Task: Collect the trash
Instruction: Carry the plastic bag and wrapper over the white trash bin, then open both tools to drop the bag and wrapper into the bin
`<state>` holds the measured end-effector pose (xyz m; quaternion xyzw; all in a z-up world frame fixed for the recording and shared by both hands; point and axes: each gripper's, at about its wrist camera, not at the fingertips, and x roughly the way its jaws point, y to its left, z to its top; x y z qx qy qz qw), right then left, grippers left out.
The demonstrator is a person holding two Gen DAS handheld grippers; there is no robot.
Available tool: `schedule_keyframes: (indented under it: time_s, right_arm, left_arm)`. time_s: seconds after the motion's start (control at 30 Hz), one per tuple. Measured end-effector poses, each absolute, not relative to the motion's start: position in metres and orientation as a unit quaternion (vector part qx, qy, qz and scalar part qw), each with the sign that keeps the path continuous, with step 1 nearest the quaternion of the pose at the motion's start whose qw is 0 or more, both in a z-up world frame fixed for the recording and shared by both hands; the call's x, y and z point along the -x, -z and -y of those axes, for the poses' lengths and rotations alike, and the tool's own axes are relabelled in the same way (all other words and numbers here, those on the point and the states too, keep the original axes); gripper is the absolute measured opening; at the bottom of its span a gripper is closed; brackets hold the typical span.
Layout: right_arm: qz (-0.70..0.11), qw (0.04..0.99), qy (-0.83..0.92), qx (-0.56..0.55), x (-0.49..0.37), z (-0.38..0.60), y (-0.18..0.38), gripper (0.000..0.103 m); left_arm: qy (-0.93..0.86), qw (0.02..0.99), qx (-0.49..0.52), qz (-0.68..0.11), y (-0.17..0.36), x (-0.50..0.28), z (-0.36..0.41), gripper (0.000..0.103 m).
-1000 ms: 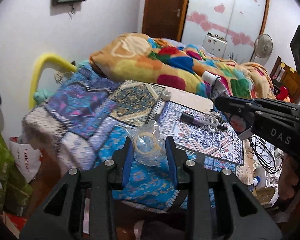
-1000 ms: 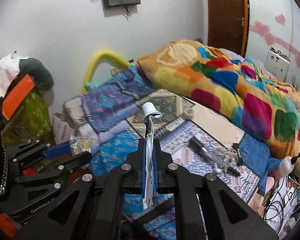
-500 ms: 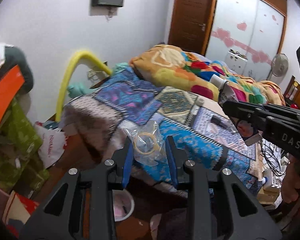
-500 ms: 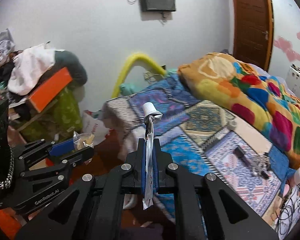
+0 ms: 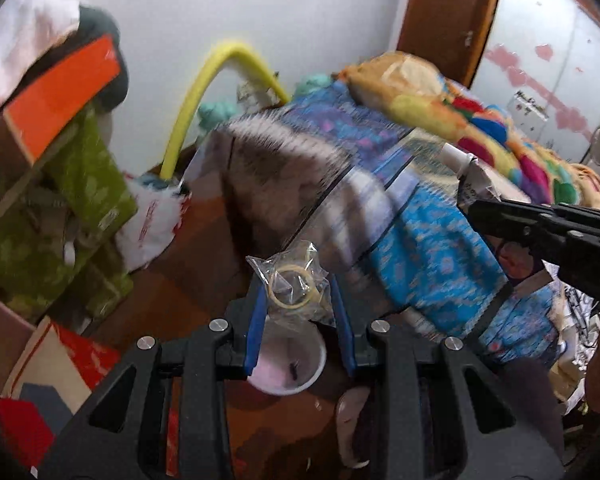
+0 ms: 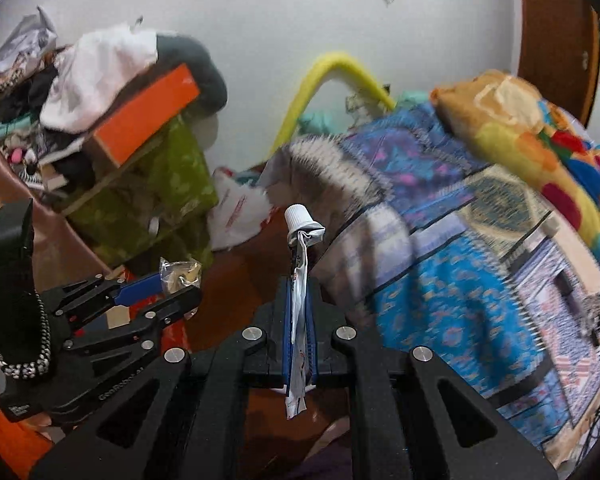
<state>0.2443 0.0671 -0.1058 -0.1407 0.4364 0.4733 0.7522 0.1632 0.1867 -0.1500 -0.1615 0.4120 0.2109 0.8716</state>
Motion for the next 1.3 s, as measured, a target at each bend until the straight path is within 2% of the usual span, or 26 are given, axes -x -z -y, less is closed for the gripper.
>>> schedule_keyframes:
  time_s: [0.5, 0.9, 0.97, 1.03, 1.1, 1.23, 1.3]
  right_arm:
    - [-0.541, 0.657, -0.455, 0.261, -0.233, -0.143, 0.234, 0.006]
    - [-0.591, 0.615, -0.453, 0.258, -0.252, -0.175, 0.273, 0.007]
    - [-0.602, 0.604, -0.452, 0.261, -0.254, -0.177, 0.276, 0.015]
    - [-0.596, 0.609, -0.454, 0.26, -0.256, -0.177, 0.273, 0.027]
    - [-0.59, 0.614, -0.455, 0.262, -0.257, -0.176, 0.271, 0.033]
    - [-0.584, 0.621, -0.456, 0.257, -0.261, -0.17, 0.262, 0.034]
    - [-0.582, 0.626, -0.454, 0.251, -0.264, -0.165, 0.257, 0.034]
  left_arm:
    - [-0.221, 0.782, 0.216, -0.541, 0.281, -0.164, -0.232, 0.032]
    - [-0.216, 0.744, 0.25, -0.58, 0.327, -0.175, -0.244, 0.032]
    - [-0.214, 0.74, 0.253, -0.586, 0.332, -0.178, -0.245, 0.032]
    - [-0.209, 0.737, 0.258, -0.589, 0.336, -0.181, -0.246, 0.032]
    - [-0.205, 0.736, 0.26, -0.591, 0.339, -0.184, -0.246, 0.032]
    - [-0.205, 0.738, 0.265, -0.586, 0.338, -0.192, -0.247, 0.032]
    - [-0.205, 0.731, 0.28, -0.588, 0.339, -0.195, -0.25, 0.037]
